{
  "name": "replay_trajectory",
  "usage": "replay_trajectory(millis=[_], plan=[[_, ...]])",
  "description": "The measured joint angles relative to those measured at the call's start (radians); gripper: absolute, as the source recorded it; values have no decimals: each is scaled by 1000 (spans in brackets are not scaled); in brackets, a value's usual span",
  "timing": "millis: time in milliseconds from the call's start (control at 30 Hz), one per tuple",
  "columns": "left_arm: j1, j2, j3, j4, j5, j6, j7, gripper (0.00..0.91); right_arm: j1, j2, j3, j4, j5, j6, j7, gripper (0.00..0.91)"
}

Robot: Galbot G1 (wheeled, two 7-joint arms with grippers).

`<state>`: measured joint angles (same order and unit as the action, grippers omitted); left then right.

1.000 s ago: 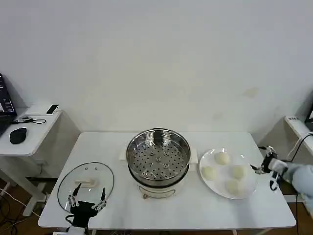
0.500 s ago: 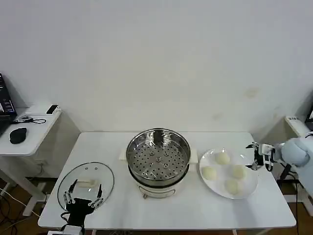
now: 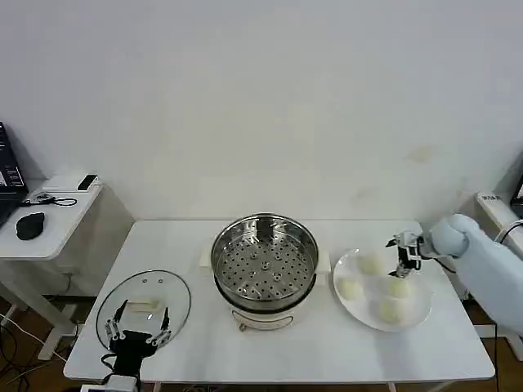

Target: Take steamed baozi put them in steamer then cover it.

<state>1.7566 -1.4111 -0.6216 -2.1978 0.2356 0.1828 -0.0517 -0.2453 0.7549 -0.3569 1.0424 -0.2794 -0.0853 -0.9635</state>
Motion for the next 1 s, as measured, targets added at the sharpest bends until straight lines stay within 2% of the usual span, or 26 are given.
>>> replay_trajectory(millis=[300,367,533,733,800,1000], plan=[[-6,1,-8,16,3,0,-3,907,46,75,-49,-93,-5,2,16,907],[-5,0,-9,16,4,0,-3,907,50,84,-56,-107,-8,0,17,826],[-1,-1,-9,15,6,1,-3,907,52,99,-71,-126,-15,-12,17,786],[-3,1,-10,16,6,2,-4,907,48,104,-80,-132,-15,-23,15,695],[-4,0,-9,18,6,2,-4,907,48,104,-82,-132,-15,-27,15,635],[-4,1,-9,10,5,4,-4,907,54,105,-90,-137,-12,-31,15,625]])
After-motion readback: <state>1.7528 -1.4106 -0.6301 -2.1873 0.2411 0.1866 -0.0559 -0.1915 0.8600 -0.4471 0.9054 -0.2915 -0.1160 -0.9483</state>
